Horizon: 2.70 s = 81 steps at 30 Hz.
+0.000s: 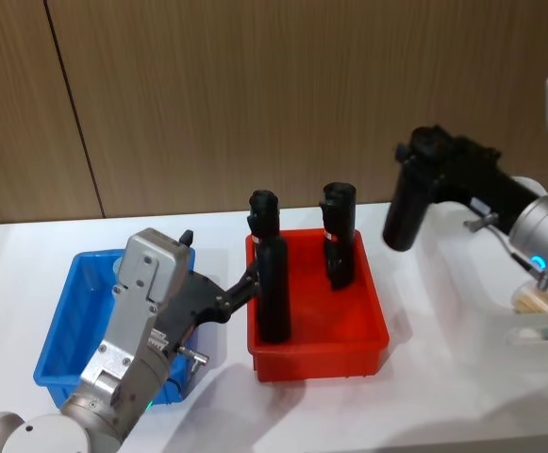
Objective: Pick the cotton swabs from the blue box and place them into the white box.
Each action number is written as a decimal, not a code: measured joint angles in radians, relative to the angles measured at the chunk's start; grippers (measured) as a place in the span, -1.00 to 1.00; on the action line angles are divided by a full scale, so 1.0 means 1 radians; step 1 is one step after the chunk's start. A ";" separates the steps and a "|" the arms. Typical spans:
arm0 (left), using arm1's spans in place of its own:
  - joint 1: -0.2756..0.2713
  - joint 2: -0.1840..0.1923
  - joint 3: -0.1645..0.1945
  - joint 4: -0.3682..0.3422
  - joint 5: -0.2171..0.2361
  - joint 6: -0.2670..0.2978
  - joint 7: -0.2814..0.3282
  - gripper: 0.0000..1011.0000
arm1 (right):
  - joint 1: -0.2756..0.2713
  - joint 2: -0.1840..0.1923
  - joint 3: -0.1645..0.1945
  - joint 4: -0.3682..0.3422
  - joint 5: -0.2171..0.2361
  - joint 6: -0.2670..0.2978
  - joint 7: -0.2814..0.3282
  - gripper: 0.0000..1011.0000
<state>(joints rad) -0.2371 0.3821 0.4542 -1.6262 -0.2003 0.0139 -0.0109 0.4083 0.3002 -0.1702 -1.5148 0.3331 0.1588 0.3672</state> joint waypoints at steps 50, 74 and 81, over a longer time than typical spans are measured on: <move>0.000 0.000 0.000 0.000 0.000 0.000 0.000 0.99 | 0.064 0.057 0.064 0.208 -0.069 0.011 -0.085 0.93; 0.000 0.000 0.000 0.000 0.000 0.000 0.000 0.99 | 0.065 0.062 0.070 0.220 -0.067 -0.007 -0.077 0.98; 0.000 0.000 0.000 0.000 0.000 0.000 0.000 0.99 | 0.065 0.062 0.070 0.220 -0.067 -0.008 -0.077 0.98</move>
<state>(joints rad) -0.2371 0.3821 0.4542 -1.6262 -0.2003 0.0138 -0.0109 0.4735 0.3624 -0.0997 -1.2944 0.2662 0.1505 0.2907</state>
